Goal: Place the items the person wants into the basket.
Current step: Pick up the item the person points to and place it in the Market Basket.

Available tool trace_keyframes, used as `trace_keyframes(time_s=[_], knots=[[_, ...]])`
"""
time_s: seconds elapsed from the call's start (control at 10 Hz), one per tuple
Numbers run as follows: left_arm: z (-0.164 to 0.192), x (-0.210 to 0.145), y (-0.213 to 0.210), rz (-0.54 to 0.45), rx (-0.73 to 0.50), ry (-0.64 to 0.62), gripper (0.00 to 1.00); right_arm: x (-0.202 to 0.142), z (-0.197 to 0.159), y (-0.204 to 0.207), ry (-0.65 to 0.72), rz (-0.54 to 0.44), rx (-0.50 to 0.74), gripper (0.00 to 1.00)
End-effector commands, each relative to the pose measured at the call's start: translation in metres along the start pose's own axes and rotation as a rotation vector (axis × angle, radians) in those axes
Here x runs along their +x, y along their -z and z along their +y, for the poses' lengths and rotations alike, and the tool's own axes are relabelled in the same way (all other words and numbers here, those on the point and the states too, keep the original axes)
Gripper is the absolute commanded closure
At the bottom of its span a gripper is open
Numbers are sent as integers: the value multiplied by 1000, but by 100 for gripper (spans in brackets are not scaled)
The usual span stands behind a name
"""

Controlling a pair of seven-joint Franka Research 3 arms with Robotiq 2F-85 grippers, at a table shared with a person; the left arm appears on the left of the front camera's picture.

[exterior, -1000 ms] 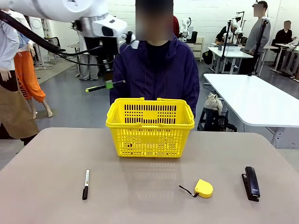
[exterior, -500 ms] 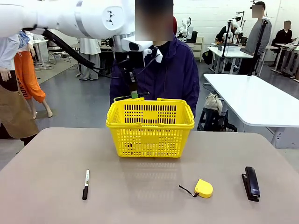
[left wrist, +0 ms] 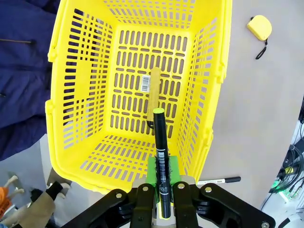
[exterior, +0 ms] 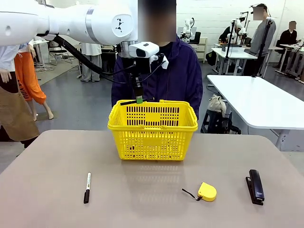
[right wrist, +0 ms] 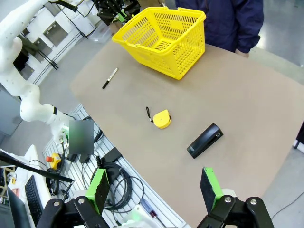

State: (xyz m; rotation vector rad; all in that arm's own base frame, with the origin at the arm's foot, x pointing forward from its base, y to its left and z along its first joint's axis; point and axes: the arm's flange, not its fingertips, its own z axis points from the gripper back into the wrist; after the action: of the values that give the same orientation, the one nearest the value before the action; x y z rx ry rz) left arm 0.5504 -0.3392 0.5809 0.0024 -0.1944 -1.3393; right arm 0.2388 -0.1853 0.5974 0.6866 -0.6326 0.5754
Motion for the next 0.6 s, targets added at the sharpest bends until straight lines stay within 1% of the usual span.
trace_keyframes(time_s=[0.0, 0.3, 0.4, 0.5], knots=[[-3, -2, -3, -6, 3, -1, 89, 1, -1, 1, -18, -28, 25, 0], [0, 0, 0, 0, 0, 0, 89, 1, -1, 1, -18, -28, 25, 0], [4, 3, 18, -3, -48, 9, 89, 1, -1, 1, -18, -28, 25, 0], [12, 11, 29, 9, -78, 53, 89, 1, -1, 1, -18, -28, 25, 0]])
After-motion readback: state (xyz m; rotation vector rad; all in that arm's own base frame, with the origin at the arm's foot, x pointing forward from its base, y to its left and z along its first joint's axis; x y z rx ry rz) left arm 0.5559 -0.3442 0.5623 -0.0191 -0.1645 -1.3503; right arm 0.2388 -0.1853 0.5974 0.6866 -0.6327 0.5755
